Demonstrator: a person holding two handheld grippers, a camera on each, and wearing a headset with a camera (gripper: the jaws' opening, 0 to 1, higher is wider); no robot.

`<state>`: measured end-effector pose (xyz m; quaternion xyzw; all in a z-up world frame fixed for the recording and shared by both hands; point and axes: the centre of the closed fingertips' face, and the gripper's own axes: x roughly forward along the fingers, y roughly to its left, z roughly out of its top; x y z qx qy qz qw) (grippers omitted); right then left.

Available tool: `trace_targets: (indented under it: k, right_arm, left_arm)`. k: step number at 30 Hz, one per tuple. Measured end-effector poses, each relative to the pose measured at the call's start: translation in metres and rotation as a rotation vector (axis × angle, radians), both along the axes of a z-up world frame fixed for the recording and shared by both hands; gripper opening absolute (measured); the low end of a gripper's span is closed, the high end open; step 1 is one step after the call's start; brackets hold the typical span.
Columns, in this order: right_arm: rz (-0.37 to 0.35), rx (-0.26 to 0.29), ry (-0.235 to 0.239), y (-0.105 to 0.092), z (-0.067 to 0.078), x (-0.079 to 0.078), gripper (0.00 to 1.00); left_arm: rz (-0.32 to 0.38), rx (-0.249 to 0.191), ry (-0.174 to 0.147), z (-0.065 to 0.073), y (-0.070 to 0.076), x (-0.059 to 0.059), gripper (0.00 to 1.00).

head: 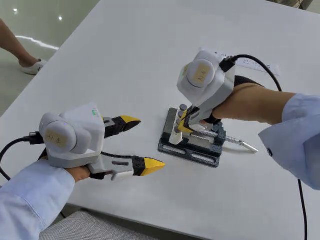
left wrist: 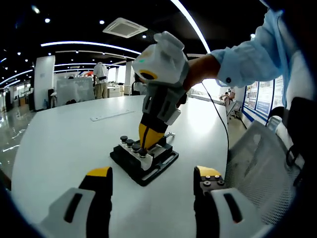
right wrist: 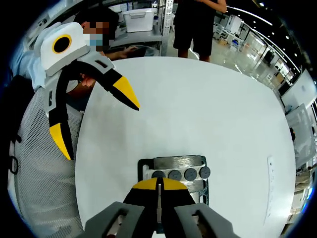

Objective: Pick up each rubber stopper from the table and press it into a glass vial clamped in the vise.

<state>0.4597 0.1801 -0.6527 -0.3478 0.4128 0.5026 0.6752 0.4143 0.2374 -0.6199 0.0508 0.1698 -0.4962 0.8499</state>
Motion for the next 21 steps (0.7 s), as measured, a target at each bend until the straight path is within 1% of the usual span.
trace_targets:
  k: [1,3,5,7,8,10,11,12,13,14,15,17,19,20,21]
  right_arm:
    - [-0.018,0.026,-0.009,0.001,0.002,0.001,0.00]
    - [-0.080,0.089,-0.024,-0.003,0.008,0.001,0.06]
    - [-0.113,0.116,-0.037,-0.008,0.009,0.000,0.12]
    - [-0.151,0.145,-0.054,-0.015,0.009,-0.003,0.16]
    - [-0.181,0.177,-0.059,-0.018,0.010,-0.006,0.19]
    - [-0.217,0.219,-0.057,-0.021,0.010,-0.011,0.26]
    - [-0.241,0.254,-0.068,-0.022,0.011,-0.015,0.31]
    - [-0.249,0.275,-0.077,-0.023,0.012,-0.017,0.35]
    - [-0.266,0.314,-0.089,-0.024,0.012,-0.019,0.39]
    - [-0.283,0.335,-0.097,-0.026,0.013,-0.021,0.44]
    - [-0.296,0.348,-0.096,-0.027,0.012,-0.024,0.48]
    - [-0.316,0.361,-0.107,-0.033,0.011,-0.030,0.54]
    - [-0.336,0.393,-0.126,-0.035,0.012,-0.034,0.61]
    - [-0.348,0.403,-0.131,-0.037,0.012,-0.035,0.66]
    - [-0.363,0.430,-0.148,-0.038,0.015,-0.036,0.69]
  left_arm:
    - [-0.001,0.002,-0.001,0.000,0.000,0.000,0.64]
    - [0.000,0.009,-0.003,0.001,0.001,0.001,0.64]
    - [0.001,0.013,-0.002,0.001,0.001,0.001,0.64]
    - [0.002,0.015,-0.003,0.002,0.000,0.002,0.64]
    - [0.003,0.016,-0.003,0.003,0.000,0.002,0.64]
    - [0.004,0.020,-0.004,0.003,0.000,0.002,0.64]
    - [0.004,0.026,-0.003,0.003,-0.001,0.002,0.64]
    - [0.007,0.030,-0.005,0.003,0.000,0.002,0.65]
    - [0.007,0.030,-0.010,0.004,0.000,0.002,0.66]
    - [0.006,0.029,-0.007,0.005,-0.001,0.002,0.67]
    - [0.007,0.032,-0.003,0.005,0.000,0.001,0.67]
    - [0.007,0.039,-0.007,0.005,0.000,0.002,0.68]
    - [0.012,0.042,-0.002,0.005,0.001,0.002,0.69]
    - [0.014,0.043,-0.001,0.006,0.001,0.002,0.70]
    - [0.017,0.045,-0.003,0.006,0.002,0.002,0.71]
